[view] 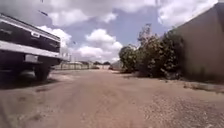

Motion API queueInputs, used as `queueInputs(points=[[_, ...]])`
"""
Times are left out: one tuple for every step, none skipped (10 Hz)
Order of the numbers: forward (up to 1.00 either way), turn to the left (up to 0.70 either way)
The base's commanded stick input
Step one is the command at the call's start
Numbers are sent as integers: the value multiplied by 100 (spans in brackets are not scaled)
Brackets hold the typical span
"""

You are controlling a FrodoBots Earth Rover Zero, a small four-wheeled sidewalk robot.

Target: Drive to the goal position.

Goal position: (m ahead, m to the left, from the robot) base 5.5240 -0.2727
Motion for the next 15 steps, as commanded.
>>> queueInputs(points=[[60,-15],[60,-15],[60,-15],[60,-15],[60,-15],[60,-15],[60,-15],[60,-15],[60,-15],[60,-14],[60,-7],[60,0],[60,0],[60,0],[60,0]])
